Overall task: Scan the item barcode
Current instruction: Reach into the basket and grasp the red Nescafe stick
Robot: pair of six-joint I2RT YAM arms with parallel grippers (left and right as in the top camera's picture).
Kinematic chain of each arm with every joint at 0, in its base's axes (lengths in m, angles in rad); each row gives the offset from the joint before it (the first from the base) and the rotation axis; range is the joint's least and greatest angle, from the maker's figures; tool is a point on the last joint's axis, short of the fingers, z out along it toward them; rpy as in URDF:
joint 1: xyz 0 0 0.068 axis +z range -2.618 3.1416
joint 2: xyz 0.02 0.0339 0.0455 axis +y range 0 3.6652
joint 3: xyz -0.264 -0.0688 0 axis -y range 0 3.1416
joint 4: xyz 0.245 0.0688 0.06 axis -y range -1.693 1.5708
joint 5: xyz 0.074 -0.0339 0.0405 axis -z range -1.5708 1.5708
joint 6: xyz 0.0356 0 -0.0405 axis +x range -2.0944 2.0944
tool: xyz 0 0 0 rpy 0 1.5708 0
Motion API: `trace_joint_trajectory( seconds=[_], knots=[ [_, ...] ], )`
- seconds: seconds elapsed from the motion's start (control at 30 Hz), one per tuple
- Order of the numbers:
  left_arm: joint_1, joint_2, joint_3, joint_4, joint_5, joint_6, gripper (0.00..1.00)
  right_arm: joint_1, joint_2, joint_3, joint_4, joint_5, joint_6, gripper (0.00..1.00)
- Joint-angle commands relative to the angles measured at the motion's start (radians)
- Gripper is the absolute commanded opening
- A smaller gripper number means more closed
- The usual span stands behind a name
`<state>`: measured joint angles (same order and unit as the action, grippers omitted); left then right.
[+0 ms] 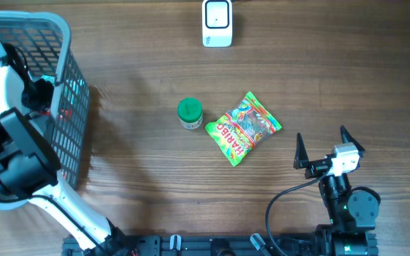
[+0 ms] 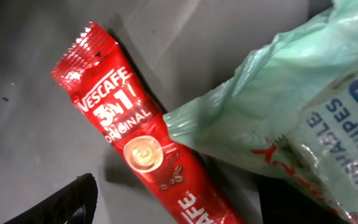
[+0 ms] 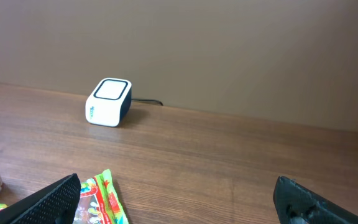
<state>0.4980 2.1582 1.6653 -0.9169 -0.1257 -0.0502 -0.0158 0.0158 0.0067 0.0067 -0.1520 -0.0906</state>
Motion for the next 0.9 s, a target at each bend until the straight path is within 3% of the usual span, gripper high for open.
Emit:
trace_joint_trajectory(
  seconds=[0.0, 0.03, 0.07, 0.27, 0.47, 0.73, 0.77, 0.8, 0.83, 0.87],
  knots=[
    [0.004, 0.036, -0.165, 0.092, -0.01, 0.024, 0.64, 0.005, -0.006, -0.002, 0.003, 0.007, 0.014, 1.0],
    [0.004, 0.036, -0.202, 0.119, -0.01, 0.024, 0.29, 0.005, -0.006, -0.002, 0.003, 0.007, 0.014, 1.0],
    [0.004, 0.036, -0.218, 0.129, -0.01, 0.024, 0.05, 0.005, -0.006, -0.002, 0.003, 0.007, 0.014, 1.0],
    [0.006, 0.013, -0.172, 0.018, -0.007, 0.071, 0.04, 0.005, -0.006, -0.002, 0.003, 0.007, 0.014, 1.0],
    [0.013, -0.225, 0.092, -0.112, -0.025, -0.117, 0.04, 0.005, -0.006, -0.002, 0.003, 0.007, 0.014, 1.0],
    [0.013, -0.573, 0.109, -0.084, 0.001, -0.219, 0.04, 0.005, -0.006, -0.002, 0.003, 0.007, 0.014, 1.0],
    [0.015, -0.579, 0.109, -0.096, 0.002, -0.222, 0.13, 0.005, -0.006, -0.002, 0.003, 0.007, 0.014, 1.0],
    [0.014, -0.573, 0.105, -0.119, 0.002, -0.224, 0.43, 0.005, -0.006, -0.002, 0.003, 0.007, 0.014, 1.0],
    [0.014, -0.551, 0.075, -0.134, 0.002, -0.224, 1.0, 0.005, -0.006, -0.002, 0.003, 0.007, 0.014, 1.0],
    [0.015, -0.524, 0.023, -0.128, 0.001, -0.218, 1.0, 0.005, -0.006, -0.002, 0.003, 0.007, 0.014, 1.0]
  ],
)
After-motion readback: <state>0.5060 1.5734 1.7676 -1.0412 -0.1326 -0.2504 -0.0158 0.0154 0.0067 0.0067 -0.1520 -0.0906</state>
